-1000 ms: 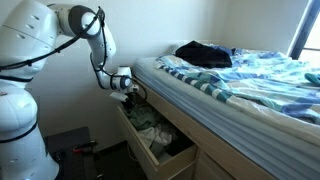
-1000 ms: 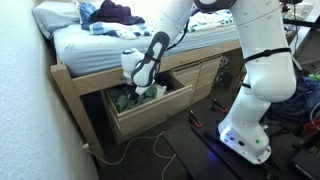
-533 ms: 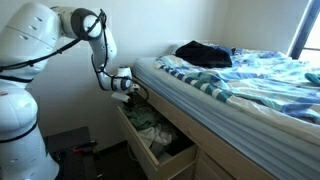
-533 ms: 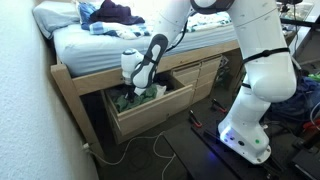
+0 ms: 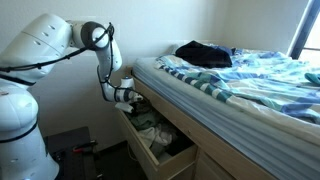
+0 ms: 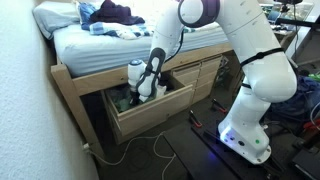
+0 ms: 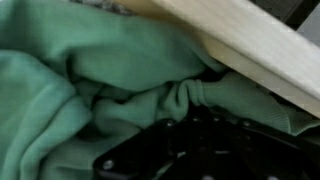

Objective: Open the topmost drawer on the left, push the clothes inside it down, and then close the drawer

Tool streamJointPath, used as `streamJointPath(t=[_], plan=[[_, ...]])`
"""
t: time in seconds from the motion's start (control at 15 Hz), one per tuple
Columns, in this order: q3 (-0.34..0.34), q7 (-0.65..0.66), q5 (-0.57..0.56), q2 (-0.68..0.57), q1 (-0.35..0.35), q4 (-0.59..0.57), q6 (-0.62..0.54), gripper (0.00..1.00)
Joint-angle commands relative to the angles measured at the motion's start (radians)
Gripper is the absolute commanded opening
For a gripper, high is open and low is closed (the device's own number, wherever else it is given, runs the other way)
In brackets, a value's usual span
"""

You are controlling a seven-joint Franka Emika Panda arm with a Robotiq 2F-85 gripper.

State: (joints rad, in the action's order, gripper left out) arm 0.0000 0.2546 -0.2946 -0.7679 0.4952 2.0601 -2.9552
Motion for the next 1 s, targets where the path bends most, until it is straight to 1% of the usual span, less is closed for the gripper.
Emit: streamJointPath(t=[0.0, 0.27, 0.47, 0.6, 0.87, 0.93], plan=[[-0.085, -0.009, 0.017, -0.031, 0.055, -0.01, -0.025, 0.0], [-0.17, 0.017, 0.015, -0.021, 0.124, 0.011, -0.029, 0.0], [-0.22, 0.024, 0.018, -0.02, 0.169, 0.017, -0.019, 0.0], [-0.223, 0.007, 0.018, -0.015, 0.18, 0.02, 0.004, 0.0], [-0.161, -0.048, 0.023, 0.022, 0.145, 0.038, 0.045, 0.0], [-0.157, -0.047, 0.022, 0.036, 0.148, 0.047, 0.059, 0.0]])
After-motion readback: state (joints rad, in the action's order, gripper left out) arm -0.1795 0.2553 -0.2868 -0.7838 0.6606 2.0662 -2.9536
